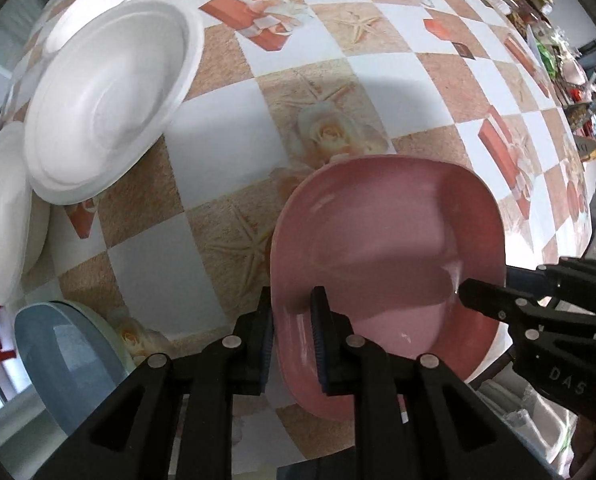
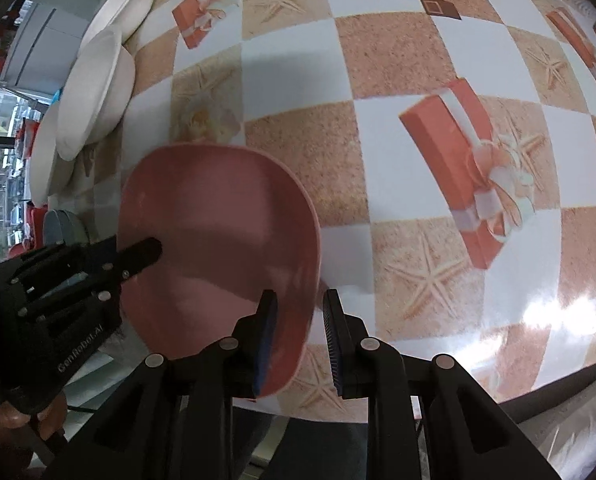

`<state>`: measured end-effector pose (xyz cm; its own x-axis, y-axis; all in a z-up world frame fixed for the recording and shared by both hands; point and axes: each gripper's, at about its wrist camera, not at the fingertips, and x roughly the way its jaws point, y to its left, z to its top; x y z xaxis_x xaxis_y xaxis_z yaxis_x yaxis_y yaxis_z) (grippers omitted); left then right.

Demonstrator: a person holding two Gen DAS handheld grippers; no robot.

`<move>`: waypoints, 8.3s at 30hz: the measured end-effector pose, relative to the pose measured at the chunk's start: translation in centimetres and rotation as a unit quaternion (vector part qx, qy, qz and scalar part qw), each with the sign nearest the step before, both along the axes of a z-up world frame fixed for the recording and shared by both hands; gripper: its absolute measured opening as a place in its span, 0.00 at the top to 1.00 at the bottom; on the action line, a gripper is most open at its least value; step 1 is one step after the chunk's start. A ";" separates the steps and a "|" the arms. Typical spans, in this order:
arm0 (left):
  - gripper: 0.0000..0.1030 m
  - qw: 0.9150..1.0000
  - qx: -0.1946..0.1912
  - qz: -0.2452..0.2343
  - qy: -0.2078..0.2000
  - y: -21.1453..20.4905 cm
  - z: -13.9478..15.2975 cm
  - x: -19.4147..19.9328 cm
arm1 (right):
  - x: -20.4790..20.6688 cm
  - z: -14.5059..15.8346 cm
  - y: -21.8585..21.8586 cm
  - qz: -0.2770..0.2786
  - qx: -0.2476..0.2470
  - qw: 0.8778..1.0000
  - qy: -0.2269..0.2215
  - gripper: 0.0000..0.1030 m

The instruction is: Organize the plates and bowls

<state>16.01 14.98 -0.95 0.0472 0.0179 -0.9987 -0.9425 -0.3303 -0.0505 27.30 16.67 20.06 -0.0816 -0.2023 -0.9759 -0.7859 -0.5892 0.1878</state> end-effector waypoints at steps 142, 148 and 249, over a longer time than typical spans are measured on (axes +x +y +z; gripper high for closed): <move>0.62 0.994 -0.039 0.065 0.081 7.7 0.3 -15.8 | -19.1 -3.1 3.2 0.072 -0.009 0.996 0.057 0.42; 0.69 0.996 -0.038 0.046 0.069 8.2 0.1 -13.3 | -17.4 -3.6 4.3 0.059 -0.034 0.996 0.064 0.79; 0.23 0.952 0.020 0.277 0.131 -7.4 4.1 -27.4 | -27.3 -2.0 -4.8 0.136 0.013 0.989 0.052 0.22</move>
<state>-11.35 7.56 3.18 -0.2315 0.0053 -0.9728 -0.6069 -0.7823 0.1401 0.03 11.89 18.02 -0.1284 -0.2061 -0.9701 -0.5738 -0.7824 0.2422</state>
